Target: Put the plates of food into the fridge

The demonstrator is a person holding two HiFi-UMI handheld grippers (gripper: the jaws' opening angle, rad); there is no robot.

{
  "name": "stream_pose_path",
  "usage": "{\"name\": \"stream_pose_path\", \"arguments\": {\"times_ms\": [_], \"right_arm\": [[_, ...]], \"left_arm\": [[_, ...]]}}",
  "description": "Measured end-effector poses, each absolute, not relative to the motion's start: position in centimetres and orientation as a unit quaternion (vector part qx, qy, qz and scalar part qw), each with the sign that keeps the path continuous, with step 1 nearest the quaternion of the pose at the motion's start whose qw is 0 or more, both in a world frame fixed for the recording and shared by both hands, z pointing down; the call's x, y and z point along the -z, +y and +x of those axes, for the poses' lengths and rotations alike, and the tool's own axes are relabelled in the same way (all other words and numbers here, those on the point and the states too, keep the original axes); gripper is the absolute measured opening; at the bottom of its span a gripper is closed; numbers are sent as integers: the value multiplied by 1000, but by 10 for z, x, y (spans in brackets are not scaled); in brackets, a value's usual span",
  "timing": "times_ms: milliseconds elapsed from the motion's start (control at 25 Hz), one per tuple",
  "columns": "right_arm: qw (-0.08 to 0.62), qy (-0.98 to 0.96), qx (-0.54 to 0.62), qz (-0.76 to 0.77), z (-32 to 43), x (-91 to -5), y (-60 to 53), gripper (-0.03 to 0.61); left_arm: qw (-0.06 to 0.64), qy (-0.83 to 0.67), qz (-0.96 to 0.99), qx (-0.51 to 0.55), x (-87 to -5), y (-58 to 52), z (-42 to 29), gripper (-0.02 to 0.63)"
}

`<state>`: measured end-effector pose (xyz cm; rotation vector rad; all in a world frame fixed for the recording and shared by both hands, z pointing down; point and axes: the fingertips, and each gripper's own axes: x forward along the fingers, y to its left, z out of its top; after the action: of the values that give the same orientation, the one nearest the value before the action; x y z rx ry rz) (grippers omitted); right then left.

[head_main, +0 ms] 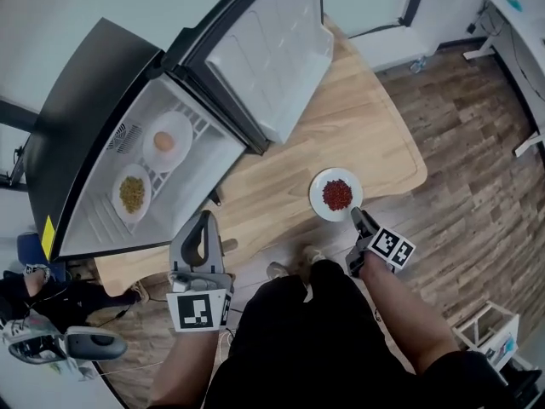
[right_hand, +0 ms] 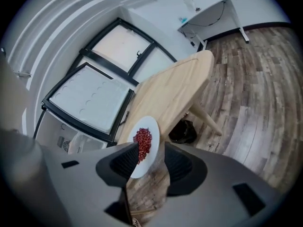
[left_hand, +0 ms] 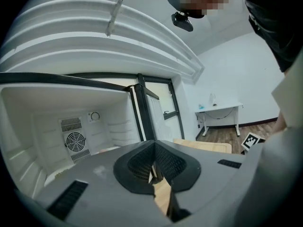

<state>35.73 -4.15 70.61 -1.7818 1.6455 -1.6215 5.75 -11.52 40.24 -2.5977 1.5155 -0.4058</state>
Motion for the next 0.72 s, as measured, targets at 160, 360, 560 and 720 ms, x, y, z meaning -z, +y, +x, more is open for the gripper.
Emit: {"name": "stream_pose_path", "arguments": {"times_ms": [160, 360, 560, 720], "right_arm": [[120, 552, 581, -586, 346, -727, -44, 170], [167, 541, 607, -558, 336, -734, -51, 81], [196, 561, 592, -545, 334, -713, -63, 32], [214, 555, 597, -539, 325, -696, -66, 31]], "left_arm": [[46, 510, -846, 147, -411, -107, 50, 4], [44, 524, -836, 153, -408, -101, 36, 5], [39, 537, -830, 145, -406, -95, 22, 5], [40, 543, -828, 136, -401, -92, 8, 5]]}}
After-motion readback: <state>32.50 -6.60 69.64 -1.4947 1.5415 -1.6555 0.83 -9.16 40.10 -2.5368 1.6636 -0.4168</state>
